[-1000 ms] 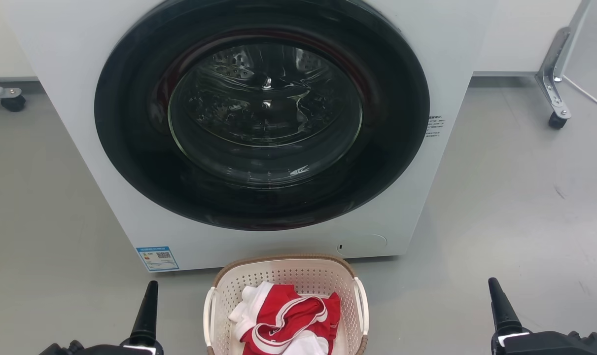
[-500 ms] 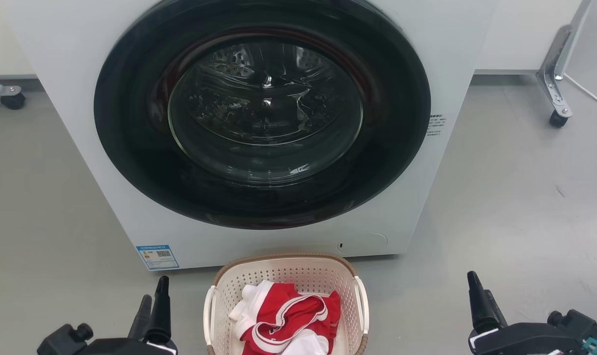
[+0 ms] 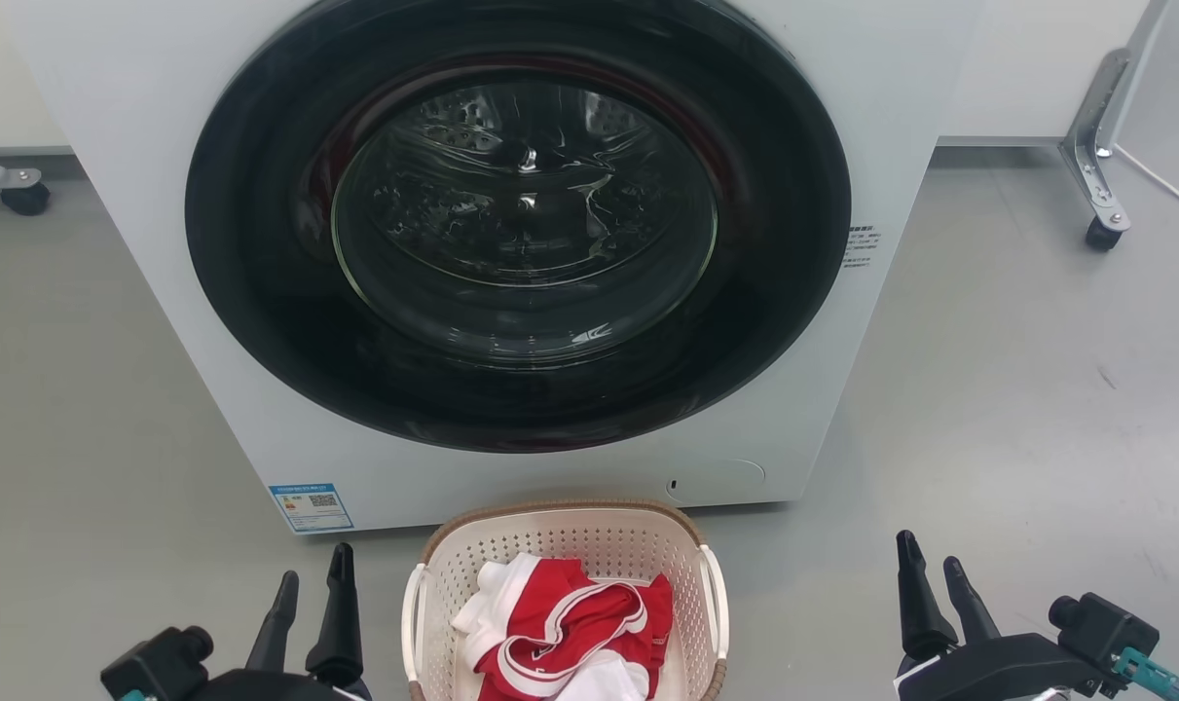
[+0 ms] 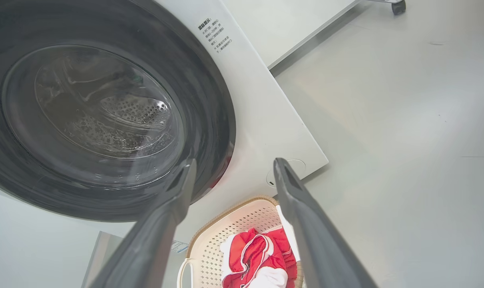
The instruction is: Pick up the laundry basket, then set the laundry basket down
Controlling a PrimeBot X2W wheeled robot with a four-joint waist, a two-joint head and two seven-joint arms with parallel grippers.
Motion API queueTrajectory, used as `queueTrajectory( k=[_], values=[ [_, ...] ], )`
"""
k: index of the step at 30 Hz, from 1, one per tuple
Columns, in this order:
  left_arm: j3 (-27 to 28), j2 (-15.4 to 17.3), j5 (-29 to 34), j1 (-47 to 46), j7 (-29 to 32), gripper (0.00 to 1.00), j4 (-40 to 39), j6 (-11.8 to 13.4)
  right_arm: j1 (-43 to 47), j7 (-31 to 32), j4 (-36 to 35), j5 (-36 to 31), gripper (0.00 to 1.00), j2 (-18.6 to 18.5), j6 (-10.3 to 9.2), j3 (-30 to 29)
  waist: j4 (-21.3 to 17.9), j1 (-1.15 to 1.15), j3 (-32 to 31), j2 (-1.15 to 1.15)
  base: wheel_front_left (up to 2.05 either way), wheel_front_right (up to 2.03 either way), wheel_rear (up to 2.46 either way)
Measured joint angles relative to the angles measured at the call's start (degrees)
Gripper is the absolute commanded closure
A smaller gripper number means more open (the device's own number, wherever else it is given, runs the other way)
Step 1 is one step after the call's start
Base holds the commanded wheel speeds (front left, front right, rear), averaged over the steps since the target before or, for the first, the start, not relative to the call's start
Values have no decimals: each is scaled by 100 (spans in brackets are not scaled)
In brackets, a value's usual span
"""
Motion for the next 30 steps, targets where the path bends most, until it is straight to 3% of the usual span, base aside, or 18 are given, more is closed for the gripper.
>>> queueTrajectory(
  k=[30],
  values=[
    [-356,68,2654,325,-627,0,-433,435,104,-623,-314,-2746,0,0,-430,533,-2,0,-41,0,0,0,0]
  ],
)
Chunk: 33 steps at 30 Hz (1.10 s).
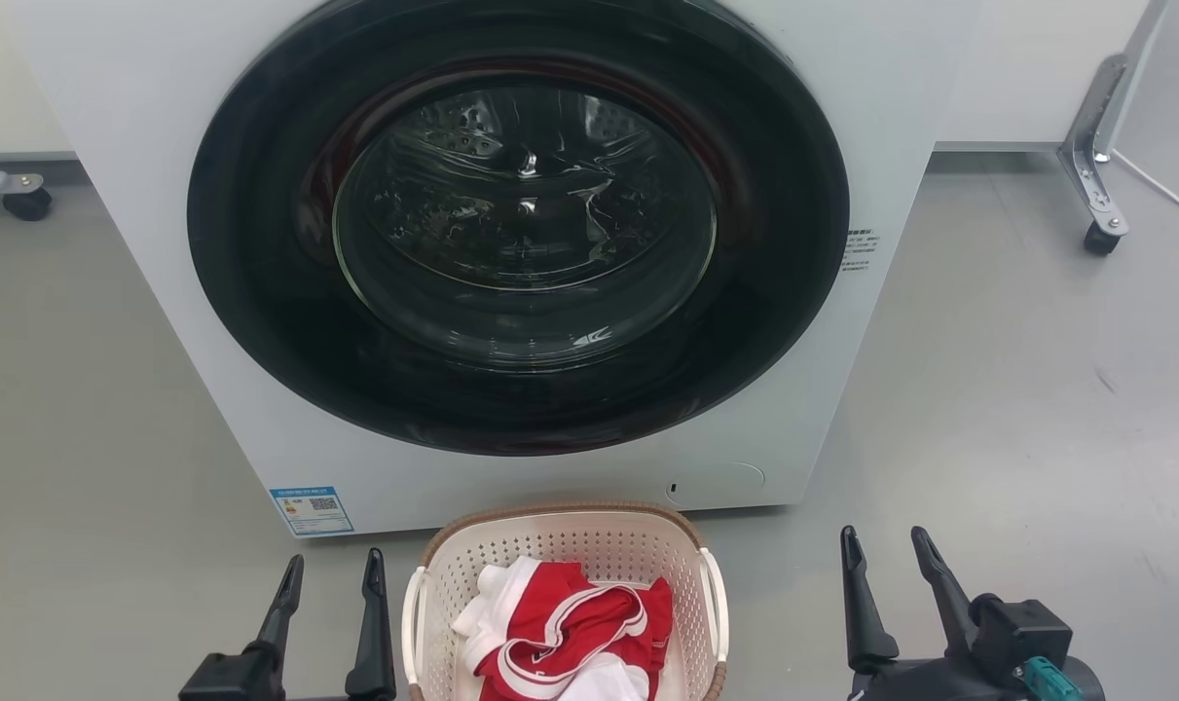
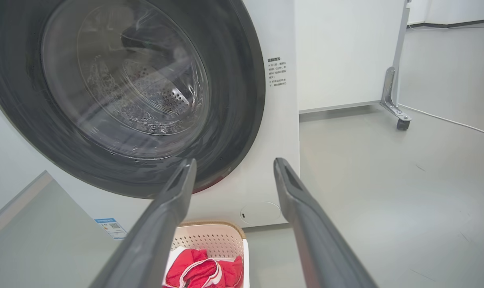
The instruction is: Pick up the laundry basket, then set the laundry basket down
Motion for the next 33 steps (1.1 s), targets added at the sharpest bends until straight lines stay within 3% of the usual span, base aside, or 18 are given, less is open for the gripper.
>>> queueTrajectory(
  k=[12,33],
  values=[
    [-114,8,951,115,-249,0,-177,153,3,-248,-118,-980,0,0,-170,179,1,0,26,0,0,0,0],
    [1,-20,968,115,-250,0,-257,185,8,-248,-198,-1022,0,0,-171,29,-4,0,84,0,0,0,0]
  ],
)
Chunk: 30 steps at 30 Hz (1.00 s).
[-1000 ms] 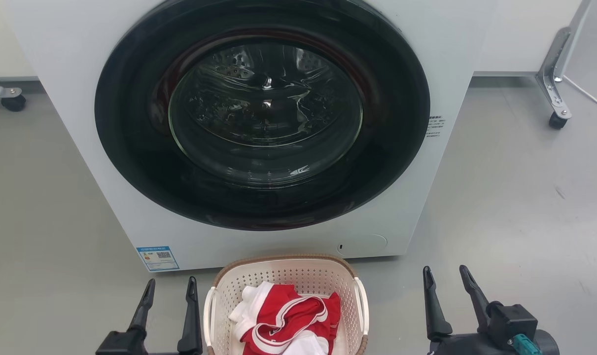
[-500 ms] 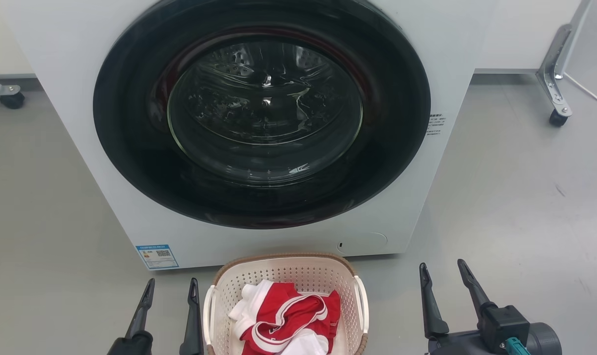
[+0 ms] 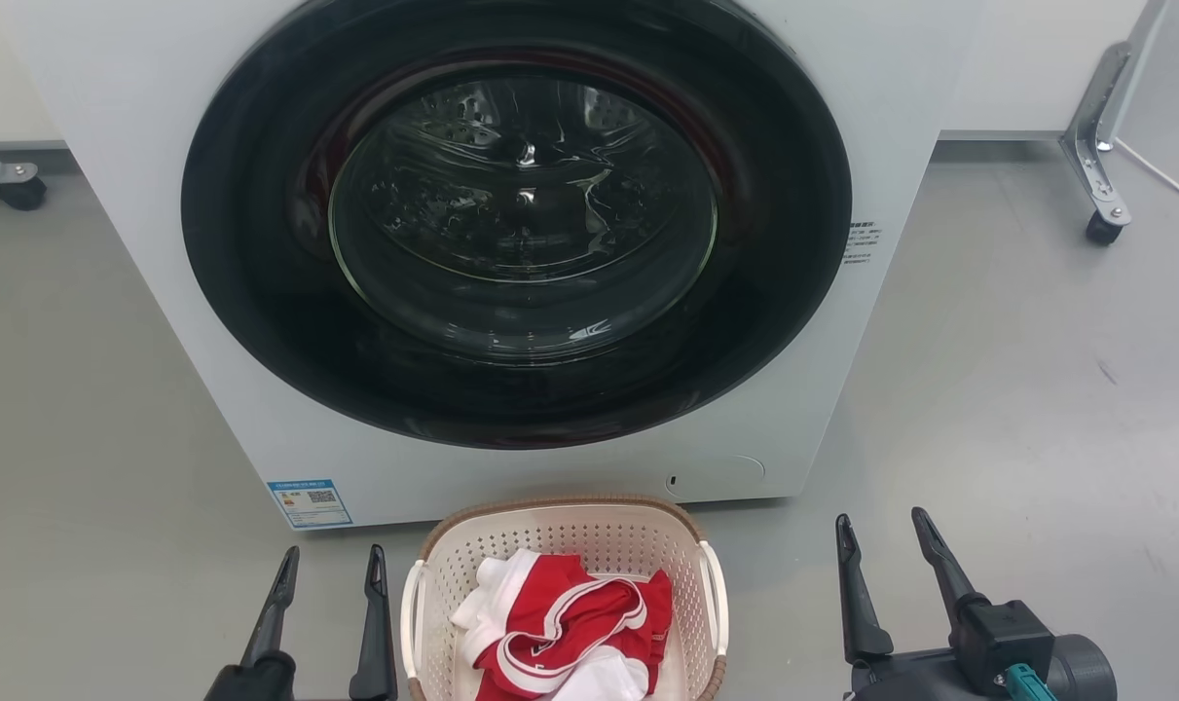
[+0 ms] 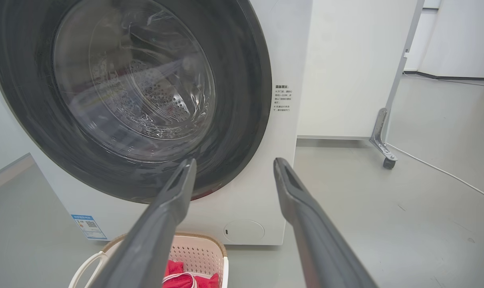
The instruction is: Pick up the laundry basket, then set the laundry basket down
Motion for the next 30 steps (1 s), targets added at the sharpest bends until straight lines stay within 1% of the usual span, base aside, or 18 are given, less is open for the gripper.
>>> queueTrajectory(
  k=[5,21,28,30],
  values=[
    [22,-12,20,0,0,0,-4,-43,0,0,-19,2,0,0,0,7,1,0,10,0,0,0,0],
    [34,-57,124,-1,0,0,-89,-48,10,-1,-125,45,0,0,0,15,12,0,115,0,0,0,0],
    [35,-74,160,-31,-1,0,-190,-51,-16,-1,-222,45,0,0,0,12,32,0,325,0,0,0,0],
    [33,-78,165,-62,-1,0,-205,-93,-46,-1,-258,45,0,0,0,13,36,0,411,0,0,0,0]
  ],
)
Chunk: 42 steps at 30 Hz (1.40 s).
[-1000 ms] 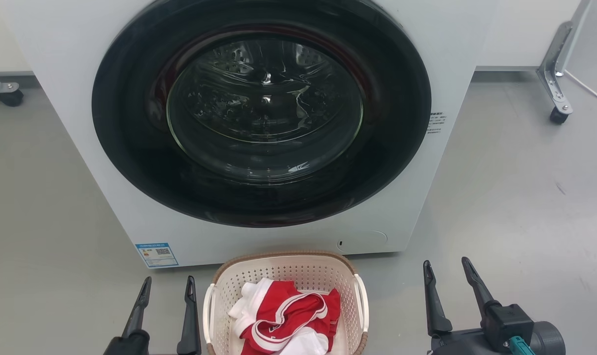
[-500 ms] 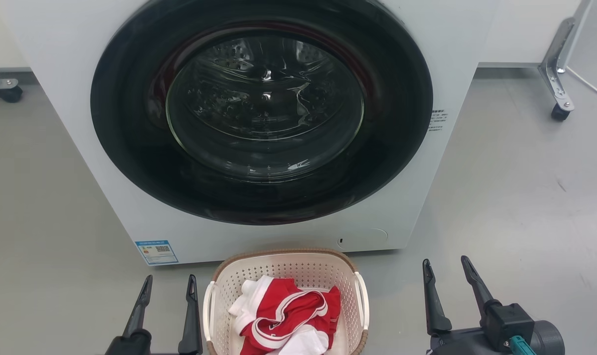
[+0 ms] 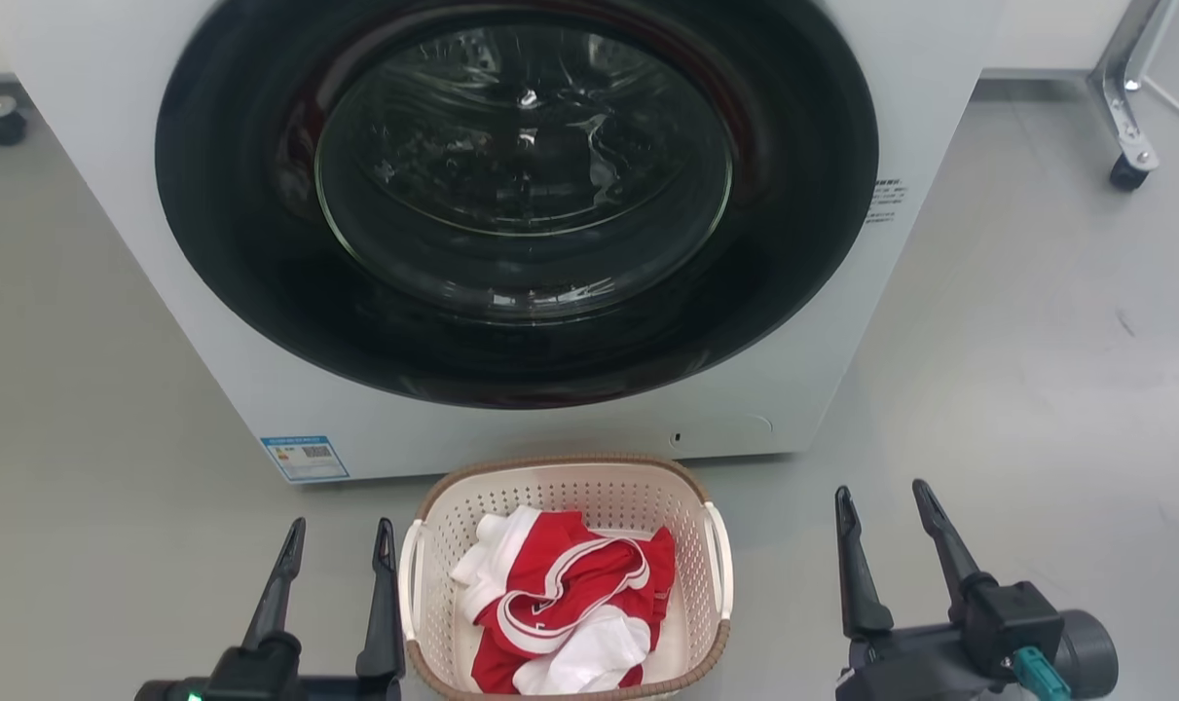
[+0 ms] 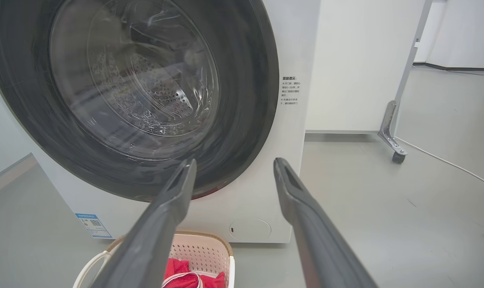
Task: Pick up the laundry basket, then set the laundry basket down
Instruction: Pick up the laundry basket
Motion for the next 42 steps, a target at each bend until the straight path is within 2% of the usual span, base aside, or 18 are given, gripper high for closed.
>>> queueTrajectory(
  k=[14,21,42],
  values=[
    [-4,-64,-2,-901,-15,0,255,-54,-985,-25,113,0,0,-2,30,-201,24,1,915,0,0,0,0],
    [22,-86,-47,-1469,-15,0,730,-104,-1497,-40,494,0,0,-23,129,-229,63,1,1488,1,0,0,0],
    [71,-192,-415,-3387,-15,0,2448,-210,-2965,-41,1767,66,0,-52,136,-425,293,1,3360,1,0,0,0]
  ],
)
